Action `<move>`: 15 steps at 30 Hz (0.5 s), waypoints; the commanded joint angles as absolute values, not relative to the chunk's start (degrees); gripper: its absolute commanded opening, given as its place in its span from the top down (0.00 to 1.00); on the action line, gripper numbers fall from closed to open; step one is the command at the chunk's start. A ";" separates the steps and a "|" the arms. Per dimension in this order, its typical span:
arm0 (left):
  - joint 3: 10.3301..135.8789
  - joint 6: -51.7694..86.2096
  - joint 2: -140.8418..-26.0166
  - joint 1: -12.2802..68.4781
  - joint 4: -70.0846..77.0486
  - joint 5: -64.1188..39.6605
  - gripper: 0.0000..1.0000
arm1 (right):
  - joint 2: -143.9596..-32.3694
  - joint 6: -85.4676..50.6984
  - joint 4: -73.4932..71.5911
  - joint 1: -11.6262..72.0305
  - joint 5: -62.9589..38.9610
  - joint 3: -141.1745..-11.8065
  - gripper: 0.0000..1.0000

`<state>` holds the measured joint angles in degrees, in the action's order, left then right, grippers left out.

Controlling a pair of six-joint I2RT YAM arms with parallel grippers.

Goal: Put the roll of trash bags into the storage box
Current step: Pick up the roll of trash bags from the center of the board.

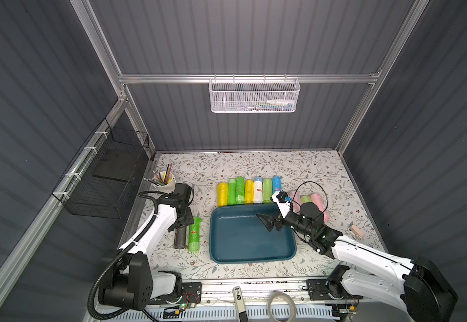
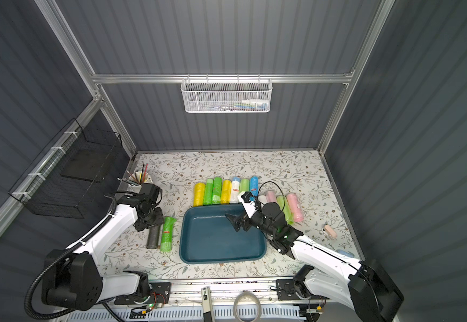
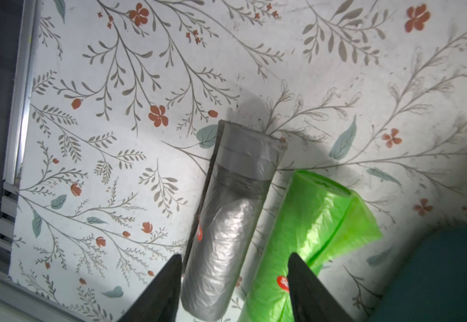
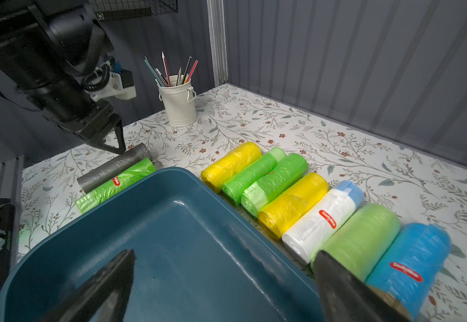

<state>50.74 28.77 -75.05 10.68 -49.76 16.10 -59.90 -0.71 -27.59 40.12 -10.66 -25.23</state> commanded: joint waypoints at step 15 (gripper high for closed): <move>47.12 28.94 -78.05 9.67 -44.92 15.86 0.37 | -57.05 -0.19 -29.49 38.84 -6.77 -22.60 0.01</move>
<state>48.27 28.75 -77.52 10.02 -45.12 16.51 -57.56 0.03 -28.75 39.20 -7.62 -23.55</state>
